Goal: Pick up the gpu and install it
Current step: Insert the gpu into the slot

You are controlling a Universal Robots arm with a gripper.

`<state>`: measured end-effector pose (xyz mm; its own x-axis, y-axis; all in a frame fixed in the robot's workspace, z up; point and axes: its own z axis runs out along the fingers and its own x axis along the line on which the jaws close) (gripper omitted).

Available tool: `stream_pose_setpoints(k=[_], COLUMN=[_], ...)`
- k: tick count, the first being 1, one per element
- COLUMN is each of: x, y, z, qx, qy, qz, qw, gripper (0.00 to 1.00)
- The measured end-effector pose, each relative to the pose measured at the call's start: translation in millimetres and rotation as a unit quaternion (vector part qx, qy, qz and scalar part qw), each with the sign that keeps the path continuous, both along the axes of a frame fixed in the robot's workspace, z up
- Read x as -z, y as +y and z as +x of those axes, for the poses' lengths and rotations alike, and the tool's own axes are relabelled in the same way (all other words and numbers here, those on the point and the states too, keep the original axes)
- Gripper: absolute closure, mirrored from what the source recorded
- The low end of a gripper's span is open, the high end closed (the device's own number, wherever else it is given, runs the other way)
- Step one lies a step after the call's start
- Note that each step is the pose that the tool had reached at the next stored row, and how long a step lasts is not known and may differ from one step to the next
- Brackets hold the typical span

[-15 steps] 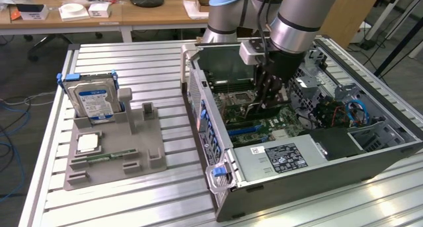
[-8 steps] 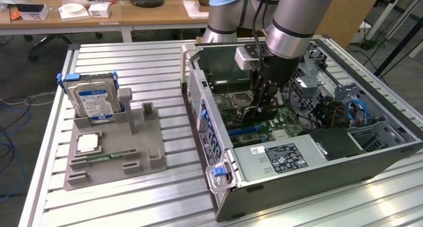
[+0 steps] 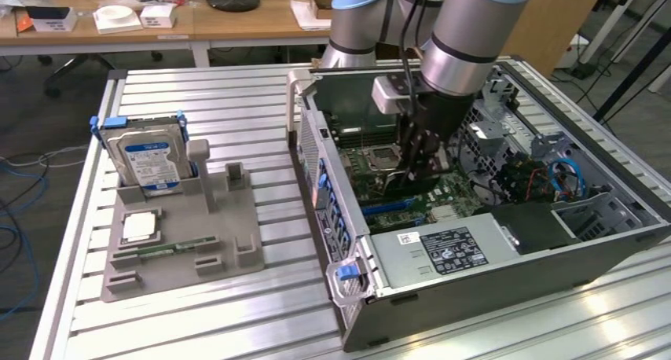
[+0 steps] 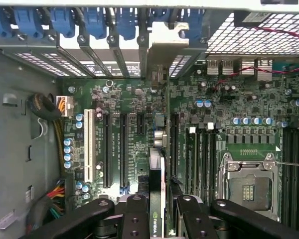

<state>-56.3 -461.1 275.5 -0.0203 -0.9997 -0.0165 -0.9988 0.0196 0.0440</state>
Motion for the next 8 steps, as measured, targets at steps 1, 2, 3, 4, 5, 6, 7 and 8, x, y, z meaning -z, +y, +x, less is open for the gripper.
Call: stream_pose_setpoints(k=[1,2,3,4,5,6,7,8], x=[0.0,0.1,0.2,0.6,1.0,1.4,2.1,2.8], y=[-1.0,-2.3,-3.0,-2.9,-3.0,-3.0,-2.9,-3.0], z=[0.0,-0.1,-0.2,-0.7,-1.2,-1.8,-2.6,-3.0], qx=[0.0,0.0,0.0,0.0,0.0,0.0,0.0,0.0], qy=[0.0,0.0,0.0,0.0,0.0,0.0,-0.0001,-0.0001], qz=[-0.0002,-0.0002,-0.0004,-0.0004,-0.0004,-0.0005,-0.0005,-0.0005], qw=[1.0,1.0,1.0,1.0,1.0,1.0,1.0,1.0], gripper=[0.73,0.73,0.73,0.73,0.73,0.73,0.73,0.73])
